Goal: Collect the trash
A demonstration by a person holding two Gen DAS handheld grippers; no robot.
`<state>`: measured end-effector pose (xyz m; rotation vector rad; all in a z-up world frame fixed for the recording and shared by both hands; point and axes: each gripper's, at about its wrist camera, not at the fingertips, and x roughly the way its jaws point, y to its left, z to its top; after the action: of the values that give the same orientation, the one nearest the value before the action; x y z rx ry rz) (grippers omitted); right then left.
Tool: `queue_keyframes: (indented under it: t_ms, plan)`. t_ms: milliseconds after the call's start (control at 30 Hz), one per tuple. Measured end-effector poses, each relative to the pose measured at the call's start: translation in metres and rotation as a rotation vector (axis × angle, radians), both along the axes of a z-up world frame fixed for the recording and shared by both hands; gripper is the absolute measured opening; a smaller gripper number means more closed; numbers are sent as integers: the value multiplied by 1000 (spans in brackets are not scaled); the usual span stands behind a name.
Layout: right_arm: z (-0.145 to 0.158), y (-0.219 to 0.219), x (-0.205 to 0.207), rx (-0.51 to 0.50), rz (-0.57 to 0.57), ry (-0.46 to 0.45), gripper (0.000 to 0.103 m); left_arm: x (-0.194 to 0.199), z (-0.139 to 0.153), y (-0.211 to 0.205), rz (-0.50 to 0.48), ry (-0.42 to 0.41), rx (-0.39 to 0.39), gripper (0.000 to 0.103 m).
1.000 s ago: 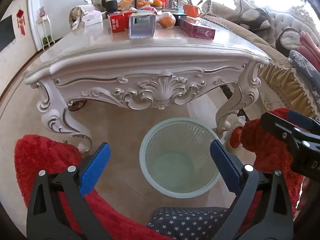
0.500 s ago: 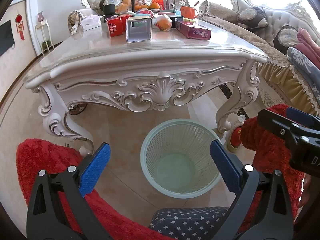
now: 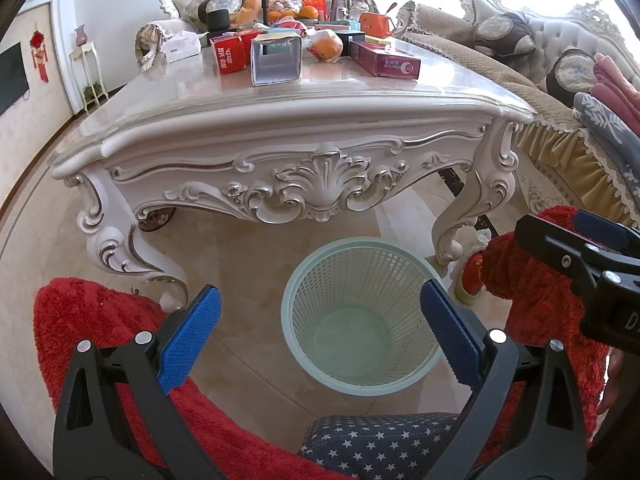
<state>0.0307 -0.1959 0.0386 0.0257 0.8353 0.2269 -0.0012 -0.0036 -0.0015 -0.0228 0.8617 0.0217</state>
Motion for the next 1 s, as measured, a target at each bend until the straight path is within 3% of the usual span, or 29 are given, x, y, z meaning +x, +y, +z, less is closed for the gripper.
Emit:
queue_keyframes:
  t_ms: [1000]
  plan:
    - [-1,0,0,-5,1,3,97,-1,-2,-4,-5,5,10,97]
